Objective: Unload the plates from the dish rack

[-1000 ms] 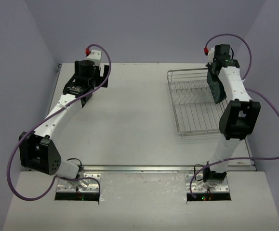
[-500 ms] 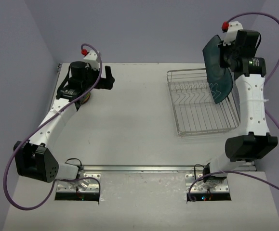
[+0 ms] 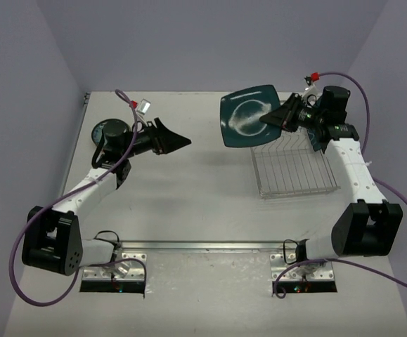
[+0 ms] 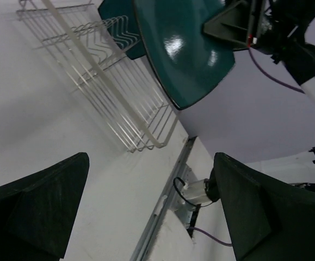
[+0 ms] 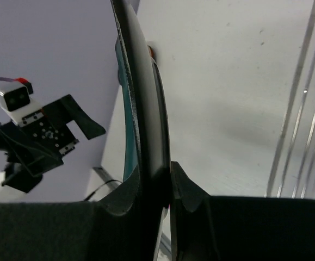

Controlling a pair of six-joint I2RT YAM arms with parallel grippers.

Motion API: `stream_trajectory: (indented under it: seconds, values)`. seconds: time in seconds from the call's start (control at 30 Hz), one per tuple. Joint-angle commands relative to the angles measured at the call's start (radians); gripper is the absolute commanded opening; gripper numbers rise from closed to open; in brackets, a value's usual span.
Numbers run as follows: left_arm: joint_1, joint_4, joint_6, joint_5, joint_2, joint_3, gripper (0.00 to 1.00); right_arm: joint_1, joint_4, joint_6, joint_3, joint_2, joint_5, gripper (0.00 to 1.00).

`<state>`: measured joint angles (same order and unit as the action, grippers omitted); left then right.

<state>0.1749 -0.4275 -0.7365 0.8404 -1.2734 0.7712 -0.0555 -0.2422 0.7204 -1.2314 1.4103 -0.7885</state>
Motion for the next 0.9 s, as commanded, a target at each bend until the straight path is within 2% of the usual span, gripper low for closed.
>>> stream_trajectory:
  seconds: [0.0,0.13,0.23,0.37,0.53,0.6,0.7,0.77,0.8,0.87]
  values:
    - [0.079,-0.281,-0.185,0.030,-0.039,0.033,0.94,0.012,0.415,0.317,0.007,-0.031,-0.176,0.00]
    - [0.147,-0.293,-0.214,-0.024,-0.127,0.097,0.87,0.040,0.503,0.395,0.045,-0.029,-0.198,0.00]
    - [0.187,-0.307,-0.256,-0.032,-0.200,0.161,0.80,0.049,0.505,0.401,0.051,-0.031,-0.206,0.00]
    - [0.203,-0.355,-0.332,-0.041,-0.277,0.253,0.76,0.097,0.504,0.404,0.065,-0.037,-0.210,0.00]
    - [0.210,-0.408,-0.381,-0.049,-0.325,0.291,0.65,0.110,0.518,0.420,0.082,-0.036,-0.212,0.00]
    - [0.214,-0.411,-0.390,-0.054,-0.330,0.291,0.56,0.116,0.523,0.429,0.082,-0.030,-0.211,0.00]
    - [0.216,-0.426,-0.417,-0.057,-0.340,0.279,0.35,0.128,0.536,0.452,0.096,-0.027,-0.203,0.00]
    - [0.216,-0.427,-0.440,-0.065,-0.338,0.266,0.11,0.132,0.541,0.460,0.114,-0.023,-0.196,0.00]
    - [0.216,-0.421,-0.445,-0.069,-0.335,0.262,0.03,0.133,0.540,0.464,0.119,-0.021,-0.193,0.02]
    - [0.207,-0.375,-0.438,-0.061,-0.326,0.264,0.00,0.134,0.524,0.454,0.125,-0.019,-0.186,0.13]
